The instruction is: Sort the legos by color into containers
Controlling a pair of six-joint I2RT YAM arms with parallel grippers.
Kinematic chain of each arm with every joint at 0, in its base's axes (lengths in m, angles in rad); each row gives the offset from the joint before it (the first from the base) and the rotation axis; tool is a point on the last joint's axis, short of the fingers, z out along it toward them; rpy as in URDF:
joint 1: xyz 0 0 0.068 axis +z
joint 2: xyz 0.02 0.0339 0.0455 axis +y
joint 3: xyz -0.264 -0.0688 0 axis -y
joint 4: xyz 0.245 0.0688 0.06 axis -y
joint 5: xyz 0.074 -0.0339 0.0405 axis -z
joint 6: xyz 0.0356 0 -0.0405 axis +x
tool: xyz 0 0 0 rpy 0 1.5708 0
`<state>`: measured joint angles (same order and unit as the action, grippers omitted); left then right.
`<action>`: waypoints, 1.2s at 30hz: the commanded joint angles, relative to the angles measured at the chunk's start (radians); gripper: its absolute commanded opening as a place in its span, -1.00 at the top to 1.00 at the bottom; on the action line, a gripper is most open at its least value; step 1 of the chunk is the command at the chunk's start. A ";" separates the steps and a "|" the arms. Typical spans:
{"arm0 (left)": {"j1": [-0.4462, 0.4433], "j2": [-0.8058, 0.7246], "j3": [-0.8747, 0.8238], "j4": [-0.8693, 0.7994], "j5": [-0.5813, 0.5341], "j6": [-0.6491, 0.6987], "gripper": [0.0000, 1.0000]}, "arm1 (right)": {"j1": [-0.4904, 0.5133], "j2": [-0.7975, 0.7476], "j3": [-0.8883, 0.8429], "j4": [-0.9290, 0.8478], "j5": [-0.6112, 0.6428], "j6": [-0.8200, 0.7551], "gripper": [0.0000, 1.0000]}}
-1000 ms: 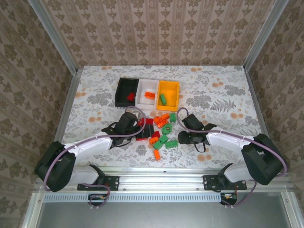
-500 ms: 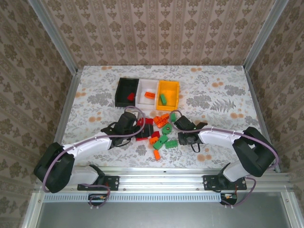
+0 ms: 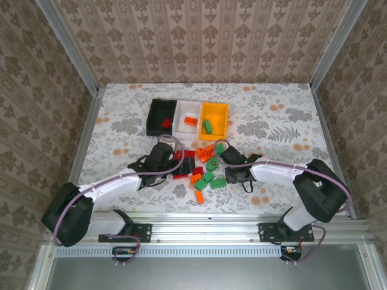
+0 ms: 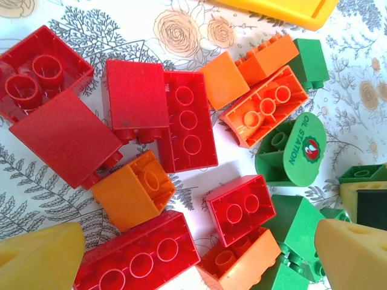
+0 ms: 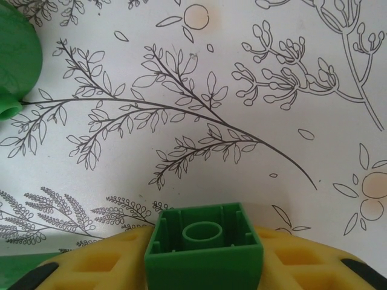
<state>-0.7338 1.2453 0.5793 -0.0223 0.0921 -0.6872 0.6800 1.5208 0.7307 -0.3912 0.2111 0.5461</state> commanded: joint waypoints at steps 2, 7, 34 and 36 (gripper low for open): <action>-0.006 -0.025 -0.002 -0.030 -0.022 0.017 -1.00 | -0.005 0.050 0.002 0.115 0.087 -0.013 0.28; -0.006 -0.042 0.007 -0.047 -0.040 0.023 -1.00 | 0.017 0.029 0.011 0.111 0.107 -0.027 0.35; 0.087 -0.274 -0.056 -0.199 -0.179 -0.041 -1.00 | -0.103 0.309 0.655 0.016 -0.009 -0.286 0.32; 0.091 -0.277 -0.064 -0.191 -0.175 -0.043 -1.00 | -0.130 0.367 0.715 -0.002 -0.034 -0.291 0.33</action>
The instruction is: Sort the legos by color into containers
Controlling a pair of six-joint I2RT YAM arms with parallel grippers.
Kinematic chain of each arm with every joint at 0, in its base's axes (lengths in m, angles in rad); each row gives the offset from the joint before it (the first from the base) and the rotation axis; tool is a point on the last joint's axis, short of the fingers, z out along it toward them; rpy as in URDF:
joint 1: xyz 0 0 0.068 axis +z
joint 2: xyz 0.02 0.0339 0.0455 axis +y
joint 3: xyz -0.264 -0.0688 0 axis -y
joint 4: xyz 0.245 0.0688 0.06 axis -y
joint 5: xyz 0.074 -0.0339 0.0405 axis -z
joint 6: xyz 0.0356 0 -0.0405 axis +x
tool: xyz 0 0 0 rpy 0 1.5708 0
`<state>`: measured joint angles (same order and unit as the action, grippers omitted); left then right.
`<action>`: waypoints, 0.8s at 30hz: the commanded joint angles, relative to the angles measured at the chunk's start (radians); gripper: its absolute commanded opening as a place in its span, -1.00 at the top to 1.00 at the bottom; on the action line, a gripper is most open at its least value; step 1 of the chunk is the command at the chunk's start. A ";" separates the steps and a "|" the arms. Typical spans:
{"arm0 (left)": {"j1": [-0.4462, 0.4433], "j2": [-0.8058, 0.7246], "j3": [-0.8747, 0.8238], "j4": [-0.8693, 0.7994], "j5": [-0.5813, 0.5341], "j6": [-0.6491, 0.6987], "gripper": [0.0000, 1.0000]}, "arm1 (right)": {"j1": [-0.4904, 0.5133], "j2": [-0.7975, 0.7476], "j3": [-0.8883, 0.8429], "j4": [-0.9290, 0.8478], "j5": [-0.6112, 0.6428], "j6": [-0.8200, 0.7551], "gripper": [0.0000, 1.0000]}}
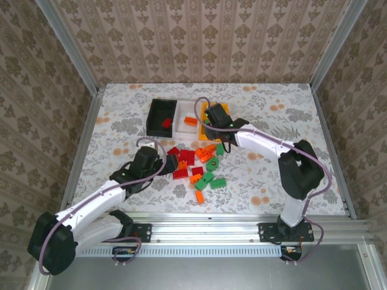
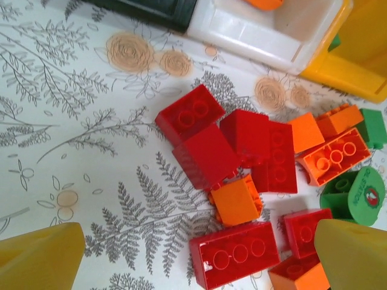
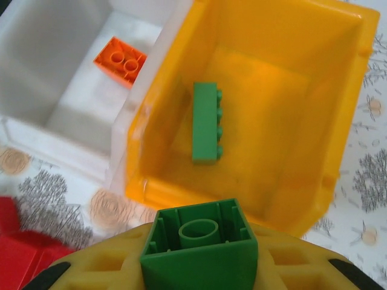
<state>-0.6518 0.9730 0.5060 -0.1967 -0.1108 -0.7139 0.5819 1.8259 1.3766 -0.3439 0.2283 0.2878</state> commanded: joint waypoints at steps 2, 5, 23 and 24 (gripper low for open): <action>0.015 -0.007 0.008 -0.013 0.033 -0.015 -1.00 | -0.047 0.118 0.131 -0.069 -0.078 -0.041 0.33; 0.027 -0.004 0.011 -0.011 0.042 -0.006 -1.00 | -0.054 0.201 0.229 -0.117 -0.078 -0.060 0.29; 0.114 0.254 0.138 0.056 0.097 -0.058 -0.74 | -0.040 -0.028 0.043 -0.004 -0.080 -0.012 -0.07; 0.114 0.285 0.159 0.053 0.082 -0.076 -0.70 | -0.035 -0.065 -0.004 0.014 -0.082 -0.006 -0.07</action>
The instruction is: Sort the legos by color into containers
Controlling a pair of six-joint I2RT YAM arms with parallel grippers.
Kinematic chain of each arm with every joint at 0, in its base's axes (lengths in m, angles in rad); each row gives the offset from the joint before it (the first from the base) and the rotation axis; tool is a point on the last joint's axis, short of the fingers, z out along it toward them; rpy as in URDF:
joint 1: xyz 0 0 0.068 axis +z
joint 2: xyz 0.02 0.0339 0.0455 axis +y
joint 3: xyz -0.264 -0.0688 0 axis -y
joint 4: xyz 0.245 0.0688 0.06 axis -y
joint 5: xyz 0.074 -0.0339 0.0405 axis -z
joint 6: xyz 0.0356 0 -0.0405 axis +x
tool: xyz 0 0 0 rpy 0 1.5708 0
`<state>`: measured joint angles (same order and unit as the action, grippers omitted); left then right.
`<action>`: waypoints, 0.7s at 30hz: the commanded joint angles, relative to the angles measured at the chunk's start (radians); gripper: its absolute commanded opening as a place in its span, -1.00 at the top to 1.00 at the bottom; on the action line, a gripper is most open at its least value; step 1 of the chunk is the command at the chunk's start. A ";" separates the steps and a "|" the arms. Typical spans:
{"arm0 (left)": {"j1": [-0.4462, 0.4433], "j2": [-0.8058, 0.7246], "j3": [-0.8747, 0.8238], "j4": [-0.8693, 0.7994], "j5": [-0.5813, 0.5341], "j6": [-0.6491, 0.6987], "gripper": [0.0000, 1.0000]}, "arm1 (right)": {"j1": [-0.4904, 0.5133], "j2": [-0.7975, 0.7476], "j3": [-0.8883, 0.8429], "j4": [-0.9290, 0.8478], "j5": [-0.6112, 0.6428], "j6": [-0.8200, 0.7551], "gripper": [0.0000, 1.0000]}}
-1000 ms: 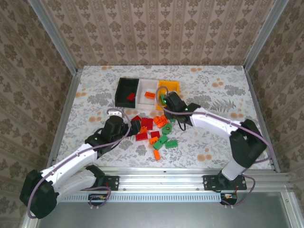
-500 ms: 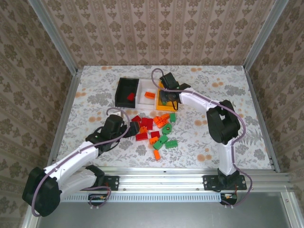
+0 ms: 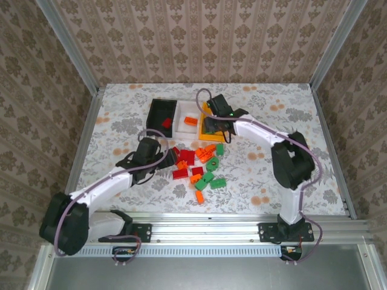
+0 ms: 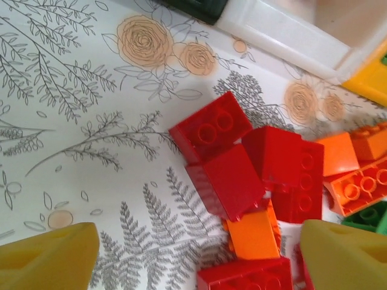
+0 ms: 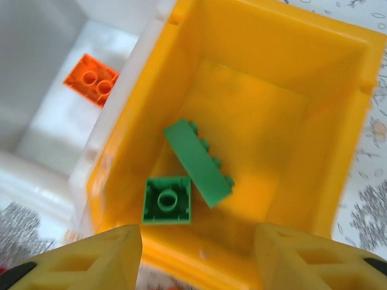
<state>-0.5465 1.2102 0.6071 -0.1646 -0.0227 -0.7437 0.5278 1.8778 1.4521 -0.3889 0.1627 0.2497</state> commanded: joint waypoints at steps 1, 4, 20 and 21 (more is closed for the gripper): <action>0.008 0.080 0.081 0.015 -0.012 -0.064 -0.66 | 0.025 -0.152 -0.124 0.071 -0.020 0.037 -0.08; 0.002 0.175 0.154 -0.022 -0.028 -0.118 -0.59 | 0.032 -0.246 -0.237 0.096 -0.026 0.053 -0.08; -0.115 0.439 0.328 -0.174 -0.196 -0.191 -0.28 | 0.031 -0.519 -0.511 0.197 -0.037 0.079 -0.09; -0.115 0.449 0.331 -0.172 -0.193 -0.191 -0.26 | 0.031 -0.519 -0.516 0.206 -0.038 0.080 -0.08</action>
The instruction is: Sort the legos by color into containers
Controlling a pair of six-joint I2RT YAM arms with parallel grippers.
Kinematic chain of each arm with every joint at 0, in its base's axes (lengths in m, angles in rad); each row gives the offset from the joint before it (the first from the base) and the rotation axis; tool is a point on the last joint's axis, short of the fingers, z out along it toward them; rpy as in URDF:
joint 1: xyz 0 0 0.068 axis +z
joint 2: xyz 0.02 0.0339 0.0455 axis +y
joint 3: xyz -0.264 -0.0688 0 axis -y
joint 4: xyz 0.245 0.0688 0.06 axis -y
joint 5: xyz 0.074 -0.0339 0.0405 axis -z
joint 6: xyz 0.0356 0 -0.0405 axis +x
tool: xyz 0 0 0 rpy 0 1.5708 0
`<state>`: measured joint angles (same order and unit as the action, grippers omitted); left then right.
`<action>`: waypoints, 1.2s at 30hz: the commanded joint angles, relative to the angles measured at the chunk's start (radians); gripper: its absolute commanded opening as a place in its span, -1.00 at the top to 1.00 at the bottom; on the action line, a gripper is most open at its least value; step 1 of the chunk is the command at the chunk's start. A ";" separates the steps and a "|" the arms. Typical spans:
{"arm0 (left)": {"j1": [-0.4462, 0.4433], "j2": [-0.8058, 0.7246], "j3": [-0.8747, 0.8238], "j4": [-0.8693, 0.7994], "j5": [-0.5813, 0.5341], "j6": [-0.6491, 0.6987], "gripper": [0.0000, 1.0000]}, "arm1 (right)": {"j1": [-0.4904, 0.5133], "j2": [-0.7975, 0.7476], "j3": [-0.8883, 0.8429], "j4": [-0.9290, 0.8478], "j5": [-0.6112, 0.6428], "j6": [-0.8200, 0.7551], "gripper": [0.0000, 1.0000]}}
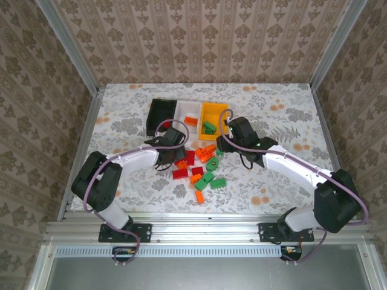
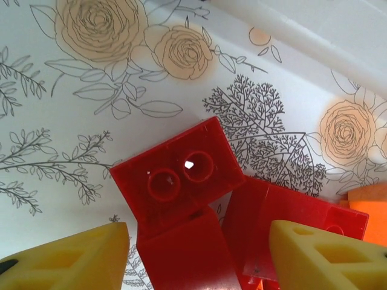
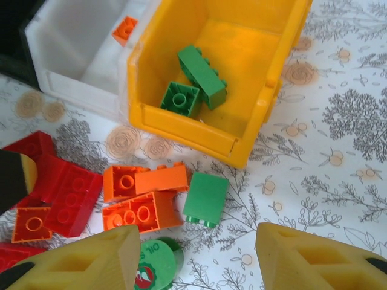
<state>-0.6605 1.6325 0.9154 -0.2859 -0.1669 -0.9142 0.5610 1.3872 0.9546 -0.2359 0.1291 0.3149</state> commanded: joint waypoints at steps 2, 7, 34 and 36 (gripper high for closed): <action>0.001 0.049 0.021 -0.028 -0.035 -0.014 -0.19 | -0.003 -0.025 -0.027 0.065 -0.012 0.017 -0.08; 0.001 0.048 -0.005 -0.003 -0.047 0.008 -0.07 | -0.002 -0.019 -0.043 0.079 -0.030 0.026 -0.08; -0.007 -0.231 -0.277 0.010 -0.034 0.046 0.00 | 0.020 -0.011 -0.052 0.092 -0.048 0.034 -0.09; -0.004 -0.261 -0.286 -0.010 -0.045 0.053 -0.01 | 0.020 -0.011 -0.053 0.091 -0.047 0.034 -0.09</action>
<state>-0.6724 1.4155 0.6426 -0.2451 -0.1883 -0.8837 0.5743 1.3785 0.9077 -0.1593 0.0956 0.3439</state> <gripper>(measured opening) 0.504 0.543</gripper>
